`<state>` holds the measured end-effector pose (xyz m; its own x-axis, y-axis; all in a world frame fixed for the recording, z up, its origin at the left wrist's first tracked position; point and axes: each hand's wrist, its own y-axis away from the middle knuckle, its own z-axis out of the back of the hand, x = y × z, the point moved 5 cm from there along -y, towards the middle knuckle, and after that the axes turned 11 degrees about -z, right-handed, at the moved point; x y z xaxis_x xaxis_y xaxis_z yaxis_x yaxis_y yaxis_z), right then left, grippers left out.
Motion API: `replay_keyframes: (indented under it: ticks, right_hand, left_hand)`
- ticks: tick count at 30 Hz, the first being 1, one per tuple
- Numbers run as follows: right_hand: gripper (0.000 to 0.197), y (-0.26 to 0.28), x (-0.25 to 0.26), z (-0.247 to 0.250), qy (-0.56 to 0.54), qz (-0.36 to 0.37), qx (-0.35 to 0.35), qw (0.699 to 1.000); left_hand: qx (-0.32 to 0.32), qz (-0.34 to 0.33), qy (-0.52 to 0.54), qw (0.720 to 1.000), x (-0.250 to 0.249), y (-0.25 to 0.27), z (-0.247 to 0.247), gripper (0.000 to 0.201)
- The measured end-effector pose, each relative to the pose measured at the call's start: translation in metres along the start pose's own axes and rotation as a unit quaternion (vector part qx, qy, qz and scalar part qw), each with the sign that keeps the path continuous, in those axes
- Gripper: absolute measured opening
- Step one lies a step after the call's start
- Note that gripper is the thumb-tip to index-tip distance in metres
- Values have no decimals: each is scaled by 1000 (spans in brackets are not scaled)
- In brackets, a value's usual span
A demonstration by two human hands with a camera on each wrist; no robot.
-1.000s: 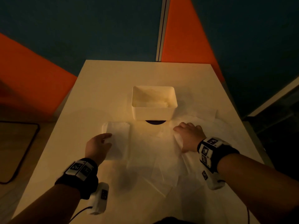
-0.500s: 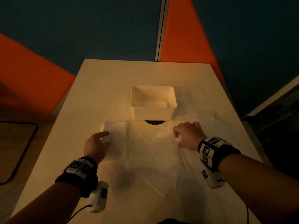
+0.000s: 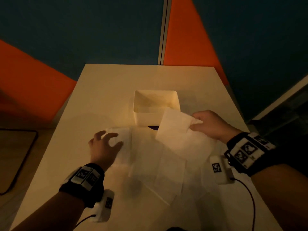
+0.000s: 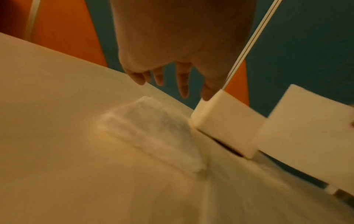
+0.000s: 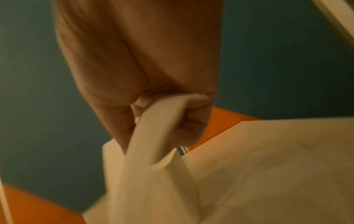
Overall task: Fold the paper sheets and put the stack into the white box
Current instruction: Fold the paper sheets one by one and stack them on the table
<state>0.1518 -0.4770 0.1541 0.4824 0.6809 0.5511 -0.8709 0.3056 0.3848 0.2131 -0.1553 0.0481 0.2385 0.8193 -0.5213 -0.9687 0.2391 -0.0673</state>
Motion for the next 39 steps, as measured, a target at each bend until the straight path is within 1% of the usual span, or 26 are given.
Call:
replay_keyframes:
  ticks: [1, 2, 3, 4, 5, 6, 8, 9, 10, 12, 13, 14, 15, 17, 21, 24, 25, 27, 29, 31, 32, 34, 36, 37, 39]
  right_hand:
    - [17, 4, 2, 3, -60, -1, -3, 998]
    - [18, 8, 3, 4, -124, -5, -2, 992]
    - [19, 12, 3, 3, -188, -10, 0, 982]
    - [20, 15, 3, 2, -250, -15, 2, 968]
    - [20, 19, 2, -1, -308, -19, 6, 951]
    - [20, 21, 2, -3, -361, -22, 11, 932]
    - [21, 25, -2, -10, -446, -30, 24, 894]
    - [23, 26, -3, -14, -475, -34, 33, 879]
    - [24, 27, -3, -19, -494, -38, 44, 868]
    - [25, 30, -5, -29, -507, -42, 60, 859]
    - [26, 32, -6, -33, -508, -43, 65, 858]
    - [27, 33, -7, -37, -509, -42, 69, 857]
    - [28, 35, -9, -39, -508, -41, 73, 857]
    - [28, 36, -12, -41, -501, -43, 81, 861]
    - [27, 35, -18, -39, -493, -46, 77, 865]
    - [25, 34, -20, -35, -500, -44, 70, 862]
    - [23, 34, -20, -33, -498, -44, 67, 863]
    - [19, 35, -20, -27, -477, -38, 67, 875]
    - [32, 36, -18, -21, -450, -15, 73, 890]
    - [43, 35, -15, -17, -428, 1, 81, 900]
    - [44, 35, -12, -16, -413, 7, 85, 907]
    - [35, 35, -1, -15, -361, 23, 98, 927]
    - [29, 36, 12, -17, -300, 42, 119, 945]
    - [29, 37, 18, -19, -277, 54, 128, 951]
    - [31, 39, 29, -23, -248, 78, 146, 955]
  left_hand:
    - [7, -10, 68, 998, -15, -2, 1, 27]
    - [31, 0, 157, 987, -32, -1, 1, 22]
    - [73, 23, 248, 966, -49, 1, 0, 21]
    - [116, 39, 321, 939, -66, 4, -2, 27]
    - [150, 39, 363, 919, -80, 5, -5, 38]
    - [174, 33, 387, 905, -92, 7, -7, 49]
    - [199, 31, 412, 889, -107, 7, -10, 63]
    - [206, 42, 428, 879, -112, 7, -12, 64]
    - [209, 57, 457, 863, -117, 8, -14, 60]
    - [206, 86, 535, 815, -125, 8, -17, 46]
    - [194, 87, 561, 800, -129, 7, -17, 39]
    - [178, 82, 573, 796, -131, 6, -16, 33]
    - [162, 75, 576, 798, -132, 5, -14, 29]
    - [142, 54, 577, 803, -133, 3, -12, 26]
    - [139, 29, 576, 805, -133, 1, -7, 18]
    - [147, 20, 584, 798, -135, 0, -2, 20]
    - [154, 16, 588, 794, -134, 0, 2, 21]
    - [180, 8, 590, 787, -133, -1, 10, 21]
    - [228, -8, 595, 771, -133, 0, 19, 14]
    - [271, -34, 588, 761, -137, 2, 27, 32]
    - [292, -46, 579, 760, -140, 3, 29, 36]
    - [324, -54, 558, 762, -146, 5, 30, 33]
    - [338, -56, 542, 767, -151, 7, 27, 23]
    - [339, -60, 533, 772, -153, 8, 25, 20]
    - [335, -67, 507, 792, -152, 8, 18, 20]
